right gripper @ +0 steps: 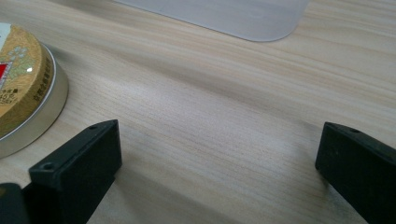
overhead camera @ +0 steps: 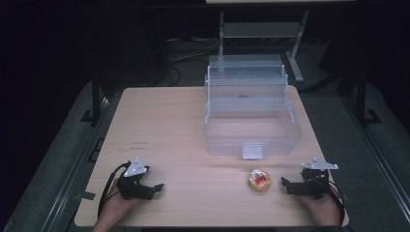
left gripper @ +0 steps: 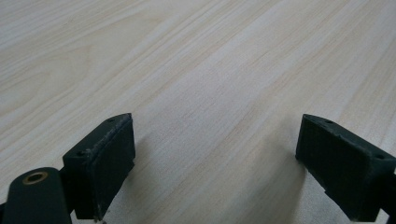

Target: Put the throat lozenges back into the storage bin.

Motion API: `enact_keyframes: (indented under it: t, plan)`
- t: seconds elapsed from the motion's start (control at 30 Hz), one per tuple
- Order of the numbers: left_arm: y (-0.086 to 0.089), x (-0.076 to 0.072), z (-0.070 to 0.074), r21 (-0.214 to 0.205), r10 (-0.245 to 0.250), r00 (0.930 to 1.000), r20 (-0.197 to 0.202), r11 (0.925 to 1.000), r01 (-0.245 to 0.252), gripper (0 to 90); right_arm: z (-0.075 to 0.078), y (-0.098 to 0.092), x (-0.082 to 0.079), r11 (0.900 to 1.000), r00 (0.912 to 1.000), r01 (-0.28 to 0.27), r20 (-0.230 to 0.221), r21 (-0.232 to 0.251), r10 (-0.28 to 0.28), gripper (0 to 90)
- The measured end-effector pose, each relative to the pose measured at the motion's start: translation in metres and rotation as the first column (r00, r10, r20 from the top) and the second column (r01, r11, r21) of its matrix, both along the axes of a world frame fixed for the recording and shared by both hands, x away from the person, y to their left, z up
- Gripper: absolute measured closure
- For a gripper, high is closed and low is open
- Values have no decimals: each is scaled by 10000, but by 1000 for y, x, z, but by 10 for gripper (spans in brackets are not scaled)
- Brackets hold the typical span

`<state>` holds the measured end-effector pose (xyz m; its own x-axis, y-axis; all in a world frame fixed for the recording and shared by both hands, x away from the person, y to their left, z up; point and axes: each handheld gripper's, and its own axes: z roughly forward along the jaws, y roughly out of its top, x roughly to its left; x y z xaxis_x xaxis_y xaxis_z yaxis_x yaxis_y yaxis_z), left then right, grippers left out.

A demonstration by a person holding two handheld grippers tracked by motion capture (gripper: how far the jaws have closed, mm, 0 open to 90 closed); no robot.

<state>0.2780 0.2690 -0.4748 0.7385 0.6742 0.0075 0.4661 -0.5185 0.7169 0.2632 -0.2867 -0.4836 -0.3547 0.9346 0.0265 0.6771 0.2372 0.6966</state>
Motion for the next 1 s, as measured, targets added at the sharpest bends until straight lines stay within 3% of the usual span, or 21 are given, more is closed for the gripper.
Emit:
enact_keyframes:
  t: [0.2,0.23,0.53,1.0]
  plan:
    - [0,0,0,0,3,10000,1,10000,-3,111,1,1,0,9998,9997,-215,-120,-42,215,0]
    - [0,0,0,0,2,10000,1,10000,-2,111,3,3,0,9994,9990,-319,-327,-107,315,0]
    - [0,0,0,-1,2,10000,-4,10000,-2,111,10,6,0,9981,9952,-584,-778,183,597,0]
    - [0,-1,0,-28,103,9999,-41,9999,-103,112,22,6,-3,9956,9935,-928,-651,164,937,0]
